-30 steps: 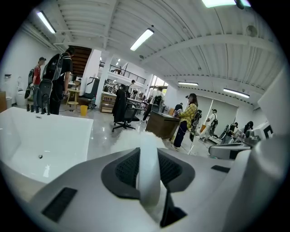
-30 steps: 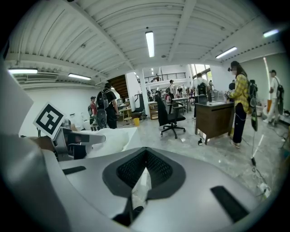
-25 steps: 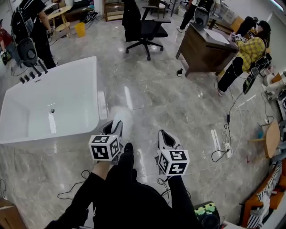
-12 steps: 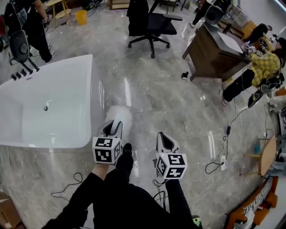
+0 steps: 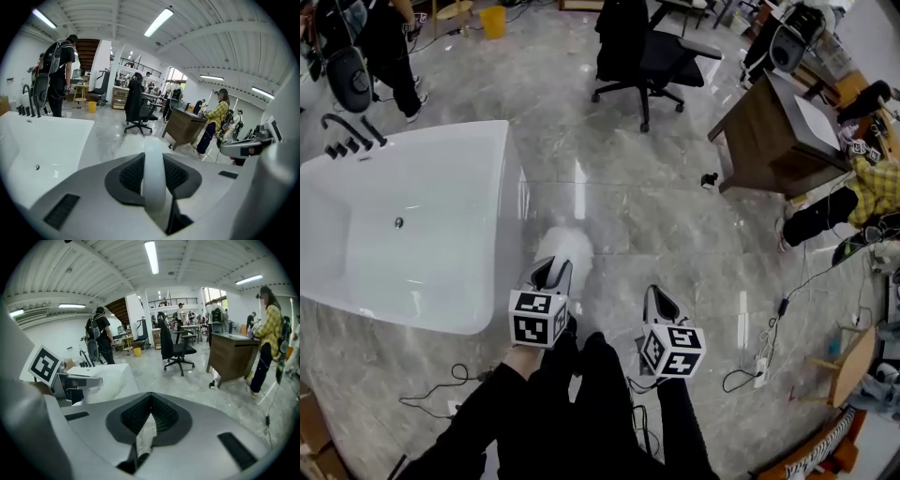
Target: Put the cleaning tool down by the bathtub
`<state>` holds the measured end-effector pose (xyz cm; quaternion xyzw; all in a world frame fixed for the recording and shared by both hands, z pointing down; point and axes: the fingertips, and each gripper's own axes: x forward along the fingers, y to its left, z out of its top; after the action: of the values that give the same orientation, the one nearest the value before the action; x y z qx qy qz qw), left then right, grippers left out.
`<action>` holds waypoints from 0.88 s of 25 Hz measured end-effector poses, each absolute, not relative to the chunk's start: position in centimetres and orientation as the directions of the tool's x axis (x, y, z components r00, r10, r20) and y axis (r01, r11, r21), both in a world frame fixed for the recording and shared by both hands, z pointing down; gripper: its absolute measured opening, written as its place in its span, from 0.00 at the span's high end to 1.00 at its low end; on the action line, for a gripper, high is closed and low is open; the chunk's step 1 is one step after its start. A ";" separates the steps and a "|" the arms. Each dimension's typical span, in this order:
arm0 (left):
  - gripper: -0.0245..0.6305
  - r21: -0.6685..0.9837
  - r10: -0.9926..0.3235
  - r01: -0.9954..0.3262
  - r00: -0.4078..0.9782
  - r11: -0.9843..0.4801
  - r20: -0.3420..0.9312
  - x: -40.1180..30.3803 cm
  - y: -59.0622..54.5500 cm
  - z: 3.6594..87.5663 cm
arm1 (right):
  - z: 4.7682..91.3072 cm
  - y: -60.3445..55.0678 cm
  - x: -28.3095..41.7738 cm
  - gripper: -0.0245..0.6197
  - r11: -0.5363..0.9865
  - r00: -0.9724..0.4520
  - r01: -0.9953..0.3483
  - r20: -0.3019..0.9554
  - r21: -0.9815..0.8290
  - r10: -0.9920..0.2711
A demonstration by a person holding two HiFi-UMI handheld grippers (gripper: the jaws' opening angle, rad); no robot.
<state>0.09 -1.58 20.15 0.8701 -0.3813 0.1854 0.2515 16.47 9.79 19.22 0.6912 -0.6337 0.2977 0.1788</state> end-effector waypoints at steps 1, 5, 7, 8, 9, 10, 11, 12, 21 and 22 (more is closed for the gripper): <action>0.81 0.299 -0.575 -0.762 0.636 -0.574 0.514 0.2 -2.2 20.4 | 19.5 9.1 16.8 0.96 -0.131 0.017 -0.983 0.644 -0.129 -0.765; 0.81 0.312 -0.604 -0.793 0.603 -0.523 0.521 0.2 -4.7 22.3 | 21.0 6.5 17.7 0.96 -0.100 -0.002 -0.988 0.669 -0.114 -0.743; 0.81 0.316 -0.618 -0.810 0.583 -0.495 0.528 0.0 -5.9 23.6 | 22.1 5.0 18.0 0.96 -0.075 -0.019 -0.991 0.679 -0.108 -0.734; 0.81 0.317 -0.623 -0.817 0.574 -0.482 0.531 -0.1 -6.5 24.3 | 22.7 4.2 18.1 0.96 -0.062 -0.027 -0.992 0.684 -0.106 -0.729; 0.81 0.317 -0.629 -0.824 0.564 -0.470 0.535 -0.3 -7.2 25.0 | 23.4 3.3 18.2 0.96 -0.050 -0.035 -0.993 0.688 -0.103 -0.725; 0.81 0.315 -0.635 -0.831 0.554 -0.459 0.538 -0.4 -7.9 25.8 | 24.2 2.4 18.3 0.96 -0.037 -0.043 -0.994 0.691 -0.101 -0.722; 0.81 0.314 -0.640 -0.838 0.545 -0.447 0.543 -0.5 -8.6 26.6 | 25.0 1.4 18.5 0.96 -0.026 -0.052 -0.995 0.693 -0.101 -0.719; 0.81 0.314 -0.644 -0.844 0.535 -0.435 0.548 -0.5 -9.3 27.4 | 25.8 0.4 18.7 0.96 -0.013 -0.063 -0.994 0.695 -0.104 -0.716; 0.81 0.305 -0.680 -0.880 0.475 -0.365 0.559 0.3 -15.5 34.5 | 34.2 -7.3 20.3 0.96 0.082 -0.147 -0.989 0.714 -0.125 -0.684; 0.81 0.305 -0.683 -0.880 0.474 -0.364 0.555 0.4 -16.1 35.5 | 35.2 -7.9 20.4 0.96 0.086 -0.150 -0.988 0.715 -0.125 -0.683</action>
<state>0.43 -16.15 35.52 0.8081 -0.4836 0.1699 0.2902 20.38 -7.94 35.21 0.6024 -0.6936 0.3063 0.2493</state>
